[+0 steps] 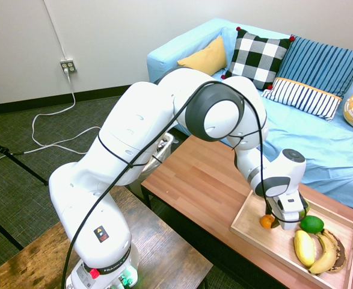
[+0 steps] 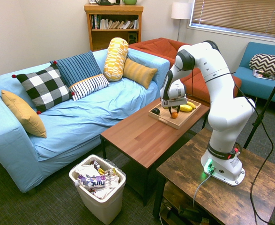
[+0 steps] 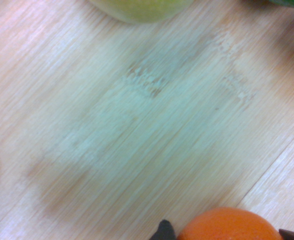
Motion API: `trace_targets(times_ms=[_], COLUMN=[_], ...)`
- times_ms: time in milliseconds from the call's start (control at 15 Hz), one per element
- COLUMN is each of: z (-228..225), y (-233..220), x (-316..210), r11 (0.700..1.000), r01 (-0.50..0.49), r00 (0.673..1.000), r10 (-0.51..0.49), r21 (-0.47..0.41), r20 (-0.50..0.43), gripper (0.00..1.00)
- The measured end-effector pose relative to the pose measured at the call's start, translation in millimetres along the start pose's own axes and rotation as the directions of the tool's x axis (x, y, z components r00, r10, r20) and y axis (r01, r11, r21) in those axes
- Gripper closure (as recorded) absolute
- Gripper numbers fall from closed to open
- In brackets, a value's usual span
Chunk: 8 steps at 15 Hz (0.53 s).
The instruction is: Put the tangerine in the tray
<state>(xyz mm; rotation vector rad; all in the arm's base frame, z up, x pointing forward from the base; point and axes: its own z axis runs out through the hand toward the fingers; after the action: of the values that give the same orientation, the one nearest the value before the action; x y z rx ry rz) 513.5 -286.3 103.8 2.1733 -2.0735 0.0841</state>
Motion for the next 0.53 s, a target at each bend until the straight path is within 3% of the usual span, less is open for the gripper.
trace_targets(times_ms=[333,533], z=[-12.1,-43.6], y=[-3.9,0.9], x=[-7.4,-3.4], r11=[1.0,0.999], r01=[0.008,0.006], r00=[1.0,1.0], r10=[-0.008,-0.006], r21=[0.019,0.049], r20=[0.002,-0.015], gripper=[0.0,0.0])
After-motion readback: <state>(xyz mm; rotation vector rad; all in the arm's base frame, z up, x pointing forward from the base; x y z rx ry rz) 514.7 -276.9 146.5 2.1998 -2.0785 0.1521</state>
